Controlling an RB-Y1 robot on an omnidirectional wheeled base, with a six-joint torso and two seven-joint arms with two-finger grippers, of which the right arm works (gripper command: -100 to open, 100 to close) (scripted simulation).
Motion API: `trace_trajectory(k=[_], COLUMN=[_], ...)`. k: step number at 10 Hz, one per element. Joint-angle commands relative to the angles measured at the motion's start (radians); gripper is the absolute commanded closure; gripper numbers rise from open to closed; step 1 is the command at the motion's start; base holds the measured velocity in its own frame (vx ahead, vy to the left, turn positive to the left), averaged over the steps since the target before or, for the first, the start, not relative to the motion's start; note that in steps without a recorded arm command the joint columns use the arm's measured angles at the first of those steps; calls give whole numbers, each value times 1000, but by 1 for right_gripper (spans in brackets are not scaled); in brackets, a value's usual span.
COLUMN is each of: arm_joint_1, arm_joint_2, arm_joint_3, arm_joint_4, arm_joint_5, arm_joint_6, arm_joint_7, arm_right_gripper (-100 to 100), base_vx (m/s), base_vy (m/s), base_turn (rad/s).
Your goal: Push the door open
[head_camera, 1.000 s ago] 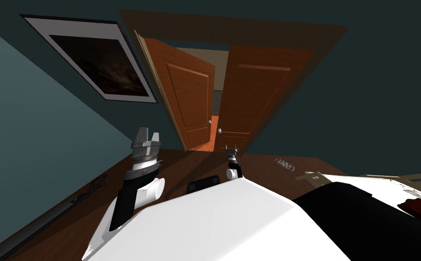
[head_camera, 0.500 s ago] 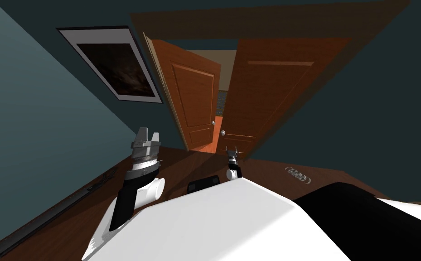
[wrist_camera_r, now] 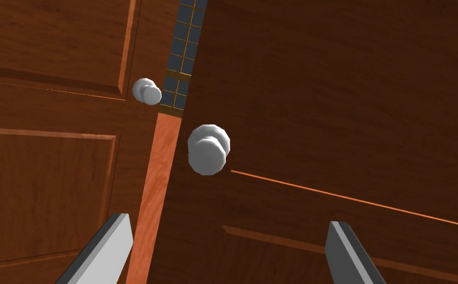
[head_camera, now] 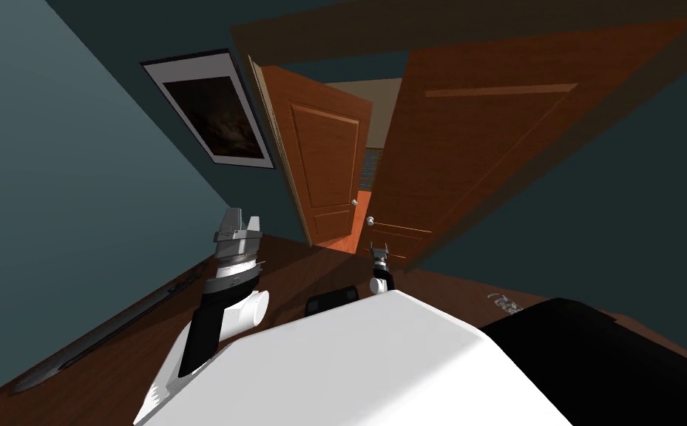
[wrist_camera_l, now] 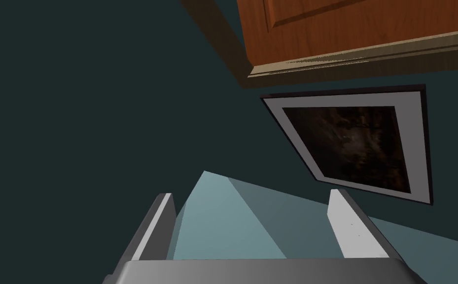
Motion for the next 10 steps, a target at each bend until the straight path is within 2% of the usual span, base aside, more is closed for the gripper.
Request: trace_trajectory(k=[1, 10], arm_joint_1=[-11, -66], arm_joint_2=[-3, -22], arm_joint_3=[3, 20], arm_joint_4=[35, 226], arm_joint_5=[-30, -174], arm_joint_6=[-10, -71], arm_joint_7=[-34, -198], arm_right_gripper=[-100, -100], base_vx=[120, 89], base_vy=[-81, -76], base_turn=[180, 151])
